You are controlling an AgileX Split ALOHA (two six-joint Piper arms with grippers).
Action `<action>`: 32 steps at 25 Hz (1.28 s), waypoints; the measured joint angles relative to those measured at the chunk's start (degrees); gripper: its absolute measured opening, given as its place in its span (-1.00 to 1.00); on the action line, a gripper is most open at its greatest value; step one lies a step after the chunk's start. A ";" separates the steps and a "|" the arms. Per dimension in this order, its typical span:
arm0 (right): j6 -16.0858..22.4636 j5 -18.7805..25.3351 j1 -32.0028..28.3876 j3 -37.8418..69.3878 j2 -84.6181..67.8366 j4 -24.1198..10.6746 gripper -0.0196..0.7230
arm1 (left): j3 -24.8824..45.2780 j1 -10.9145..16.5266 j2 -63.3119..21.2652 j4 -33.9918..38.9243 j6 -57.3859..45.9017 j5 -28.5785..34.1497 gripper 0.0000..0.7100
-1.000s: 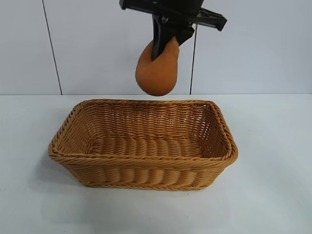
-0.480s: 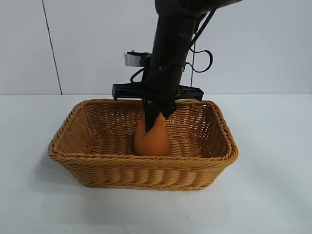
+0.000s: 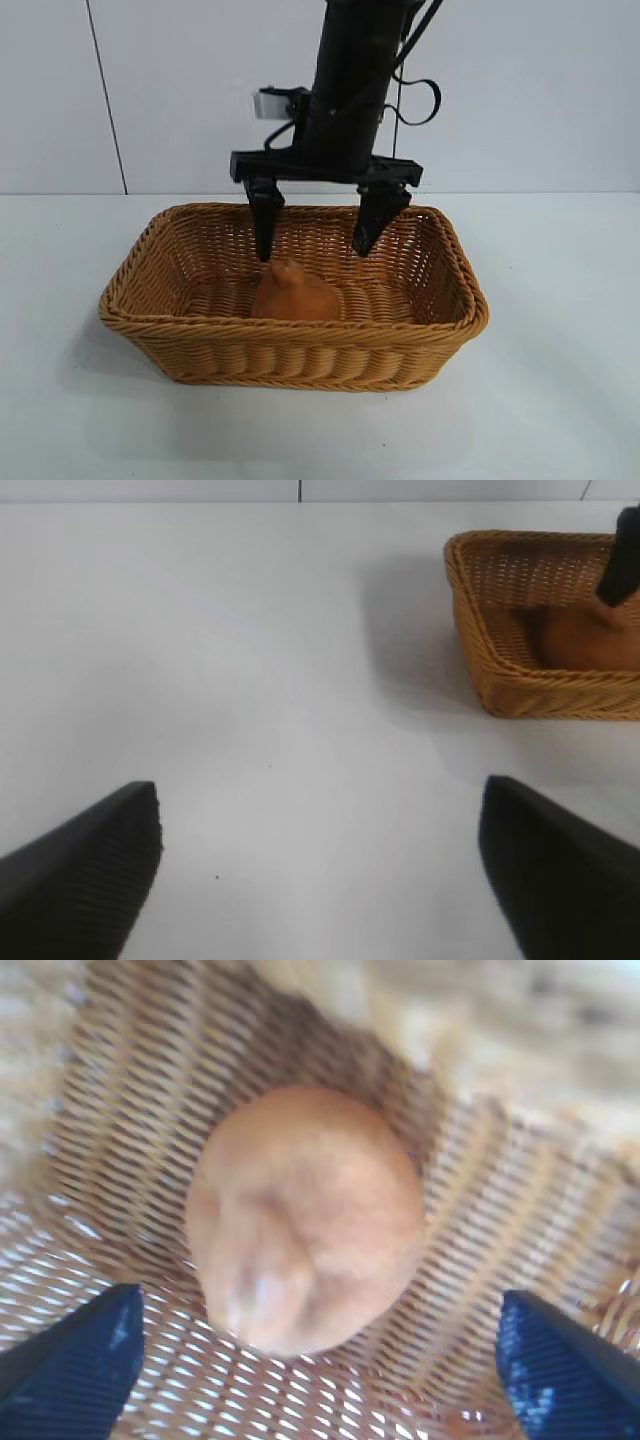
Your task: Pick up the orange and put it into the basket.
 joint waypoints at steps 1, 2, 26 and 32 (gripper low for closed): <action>-0.06 0.05 0.00 -1.29 -0.55 0.00 0.90 | 0.00 0.00 0.00 0.00 0.00 0.00 0.73; -0.15 0.05 0.00 -3.21 -1.42 -0.13 0.90 | 0.00 0.00 0.00 0.00 0.00 0.00 0.73; 3.90 0.27 -24.22 -13.38 -8.49 -15.85 0.92 | 0.00 0.00 0.00 0.00 0.00 0.00 0.73; 3.90 0.27 -30.05 -13.38 -8.49 -13.14 0.92 | 0.00 0.00 0.00 0.00 0.00 0.00 0.73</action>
